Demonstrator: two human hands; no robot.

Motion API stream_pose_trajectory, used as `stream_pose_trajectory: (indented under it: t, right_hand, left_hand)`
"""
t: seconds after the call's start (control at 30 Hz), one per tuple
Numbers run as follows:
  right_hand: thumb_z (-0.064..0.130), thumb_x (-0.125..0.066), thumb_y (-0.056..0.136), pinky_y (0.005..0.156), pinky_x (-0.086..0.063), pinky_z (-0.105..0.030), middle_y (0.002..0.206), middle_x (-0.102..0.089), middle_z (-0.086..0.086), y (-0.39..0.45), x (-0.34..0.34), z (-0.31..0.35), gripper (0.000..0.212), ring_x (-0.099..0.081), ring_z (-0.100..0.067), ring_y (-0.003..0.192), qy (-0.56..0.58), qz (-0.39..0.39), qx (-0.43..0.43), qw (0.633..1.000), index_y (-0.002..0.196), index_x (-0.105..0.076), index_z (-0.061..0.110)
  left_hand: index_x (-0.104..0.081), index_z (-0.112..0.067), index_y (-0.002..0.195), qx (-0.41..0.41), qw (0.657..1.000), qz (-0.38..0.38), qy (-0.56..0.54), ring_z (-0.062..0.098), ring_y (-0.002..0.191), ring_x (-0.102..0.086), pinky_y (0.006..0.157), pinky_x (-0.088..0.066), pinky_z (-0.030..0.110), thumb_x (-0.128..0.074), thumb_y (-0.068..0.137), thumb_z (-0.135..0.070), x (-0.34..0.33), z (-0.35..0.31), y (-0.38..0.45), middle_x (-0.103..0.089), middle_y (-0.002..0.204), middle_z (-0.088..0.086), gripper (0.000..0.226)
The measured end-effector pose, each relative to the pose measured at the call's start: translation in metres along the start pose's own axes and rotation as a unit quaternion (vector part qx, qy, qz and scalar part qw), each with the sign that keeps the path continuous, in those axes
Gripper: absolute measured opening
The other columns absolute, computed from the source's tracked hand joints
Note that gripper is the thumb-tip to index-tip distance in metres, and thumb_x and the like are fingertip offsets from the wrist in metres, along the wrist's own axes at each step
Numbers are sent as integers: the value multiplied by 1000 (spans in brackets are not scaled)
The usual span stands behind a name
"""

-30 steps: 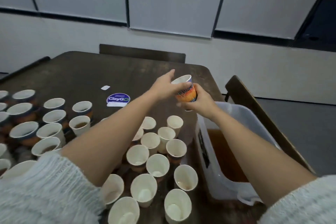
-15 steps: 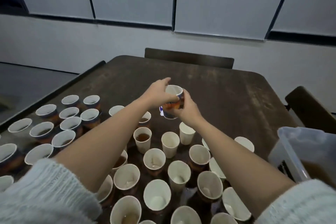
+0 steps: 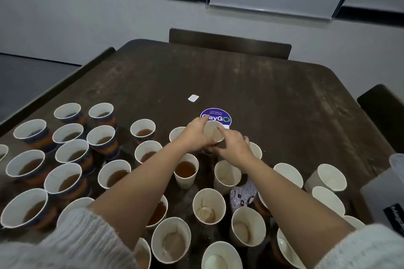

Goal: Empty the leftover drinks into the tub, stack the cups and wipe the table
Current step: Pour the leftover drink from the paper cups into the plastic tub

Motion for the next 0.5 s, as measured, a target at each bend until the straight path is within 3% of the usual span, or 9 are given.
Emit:
stream_pose_trajectory:
  t: [0.13, 0.27, 0.5]
  right_hand:
    - [64, -56, 86, 111, 2, -68, 141, -50, 5, 6, -17, -3, 71, -21, -25, 144, -89, 49, 7, 995, 145, -36, 30]
    - [69, -51, 86, 110, 6, -68, 139, -53, 6, 8, -22, -6, 72, -19, -26, 145, -110, 75, -11, 991, 145, -35, 32]
    - [66, -54, 86, 113, 4, -65, 150, -38, -3, -1, -9, -1, 72, -17, -27, 145, -103, 69, -9, 992, 146, -37, 29]
  left_hand:
    - [-33, -19, 148, 14, 999, 41, 28, 27, 129, -46, 102, -44, 40, -78, 75, -26, -18, 21, 11, -47, 141, 7, 87]
    - [-29, -16, 150, 10, 998, 51, 46, 26, 128, -47, 102, -43, 37, -73, 82, -25, -23, 25, 15, -46, 143, 8, 81]
    - [-34, -15, 147, 8, 997, 29, 67, 28, 126, -47, 104, -42, 40, -67, 88, -25, -9, 21, 1, -42, 144, 10, 68]
Point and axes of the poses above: each hand's wrist, its own y-axis towards the middle knuckle, its own x-axis out of the back of the hand, z = x × y, the point moved 8 cm from there along y, towards the middle knuckle
